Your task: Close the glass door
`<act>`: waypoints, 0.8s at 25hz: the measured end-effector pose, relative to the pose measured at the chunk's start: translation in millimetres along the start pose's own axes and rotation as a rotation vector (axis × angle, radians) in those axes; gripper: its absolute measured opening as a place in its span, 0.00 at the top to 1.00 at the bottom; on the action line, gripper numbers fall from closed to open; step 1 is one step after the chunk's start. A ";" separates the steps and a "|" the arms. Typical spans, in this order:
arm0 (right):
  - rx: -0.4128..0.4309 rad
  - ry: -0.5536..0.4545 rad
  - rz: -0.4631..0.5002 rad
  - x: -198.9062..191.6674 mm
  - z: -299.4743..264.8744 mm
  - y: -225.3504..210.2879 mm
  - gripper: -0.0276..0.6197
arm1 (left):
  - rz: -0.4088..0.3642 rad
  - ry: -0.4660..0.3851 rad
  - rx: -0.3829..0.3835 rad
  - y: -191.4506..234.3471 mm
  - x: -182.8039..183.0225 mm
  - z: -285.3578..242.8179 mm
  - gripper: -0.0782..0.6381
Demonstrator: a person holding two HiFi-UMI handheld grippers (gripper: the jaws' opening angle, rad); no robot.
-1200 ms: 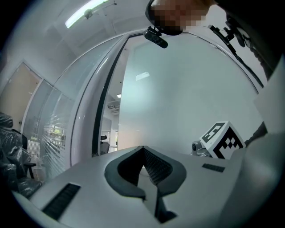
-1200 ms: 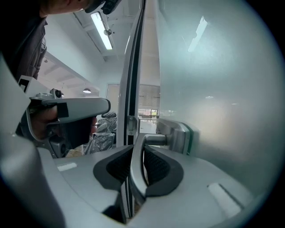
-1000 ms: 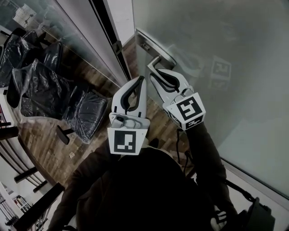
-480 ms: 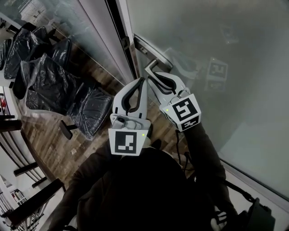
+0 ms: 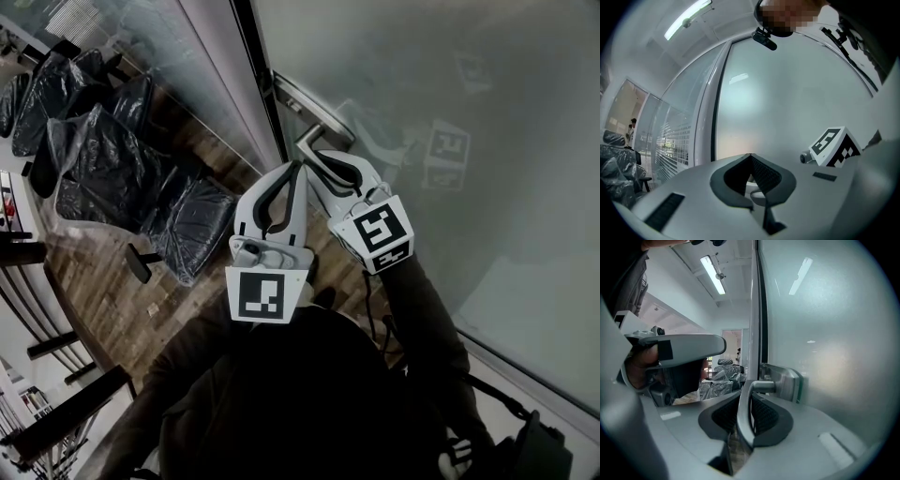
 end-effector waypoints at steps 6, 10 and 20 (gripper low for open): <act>0.008 -0.001 0.001 -1.5 0.0 2.0 0.86 | -0.006 0.006 0.001 -2.1 -1.8 -0.1 0.90; 0.006 -0.001 0.002 -0.7 2.2 5.7 0.86 | 0.001 0.002 0.004 -2.2 0.2 4.2 0.90; 0.013 -0.005 -0.021 -4.8 -2.0 0.8 0.86 | -0.008 0.011 0.002 -3.8 -5.2 -0.1 0.90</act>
Point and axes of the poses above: the fingertips, and each gripper's own axes: z backward along the fingers, y to its left, x out of its top, the point moved 6 cm from there along z, backward along the fingers, and after that the axes turned 9 degrees about -z, right-handed, at the moved point
